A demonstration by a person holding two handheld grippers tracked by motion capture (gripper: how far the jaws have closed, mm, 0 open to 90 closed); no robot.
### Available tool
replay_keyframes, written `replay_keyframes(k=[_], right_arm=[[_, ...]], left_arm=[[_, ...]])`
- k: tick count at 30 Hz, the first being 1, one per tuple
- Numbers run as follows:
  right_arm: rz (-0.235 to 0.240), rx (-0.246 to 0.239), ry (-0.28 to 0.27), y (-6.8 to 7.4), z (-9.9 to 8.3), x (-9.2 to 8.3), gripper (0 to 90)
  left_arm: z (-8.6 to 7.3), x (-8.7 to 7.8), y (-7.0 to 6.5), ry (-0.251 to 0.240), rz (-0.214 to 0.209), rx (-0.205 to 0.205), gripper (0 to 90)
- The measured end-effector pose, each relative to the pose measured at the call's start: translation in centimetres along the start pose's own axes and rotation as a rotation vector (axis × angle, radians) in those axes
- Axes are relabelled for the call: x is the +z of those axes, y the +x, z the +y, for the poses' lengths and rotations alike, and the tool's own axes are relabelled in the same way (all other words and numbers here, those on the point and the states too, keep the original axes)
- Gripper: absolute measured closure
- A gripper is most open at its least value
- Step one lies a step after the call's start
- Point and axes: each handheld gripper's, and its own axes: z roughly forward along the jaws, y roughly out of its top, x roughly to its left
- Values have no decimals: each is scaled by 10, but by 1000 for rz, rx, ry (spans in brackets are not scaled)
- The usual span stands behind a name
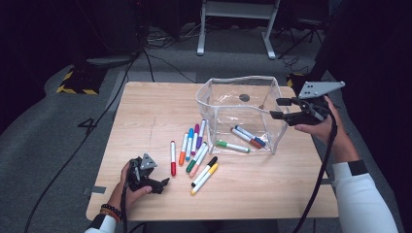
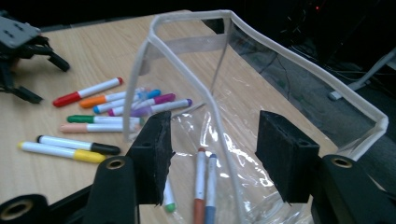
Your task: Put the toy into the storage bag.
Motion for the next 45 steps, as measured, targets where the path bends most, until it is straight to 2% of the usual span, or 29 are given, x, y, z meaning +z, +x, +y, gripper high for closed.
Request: replay_keyframes(k=[4, 8, 13, 16, 19, 23, 29, 34, 37, 39, 45], right_arm=[[6, -24, -38, 22, -8, -14, 450], [25, -53, -53, 43, -17, -19, 444], [55, -93, -63, 67, -29, -17, 436], [90, -110, -68, 81, -38, -10, 428], [120, -128, -58, 92, -46, 3, 412], [169, -151, -33, 107, -60, 30, 399], [272, -168, 10, 127, -74, 74, 380], [362, -206, 44, 145, -81, 118, 395], [386, -205, 48, 149, -83, 136, 389], [393, -214, 73, 152, -83, 151, 382], [411, -214, 94, 156, -83, 177, 384]], left_arm=[[0, 0, 0, 0, 0, -1, 5], [0, 0, 0, 0, 0, -1, 5], [0, 0, -1, -3, 0, -8, 6], [0, 0, -1, -3, 0, -8, 6], [0, 0, -1, -4, 0, -8, 6], [0, 0, -1, -3, 1, -8, 6], [0, 0, -1, -3, 0, -9, 6], [0, 0, -1, -3, 0, -8, 5], [0, 0, -1, -4, 0, -9, 5], [0, 0, -1, -3, 0, -9, 6], [0, 0, -1, -3, 0, -9, 6]])
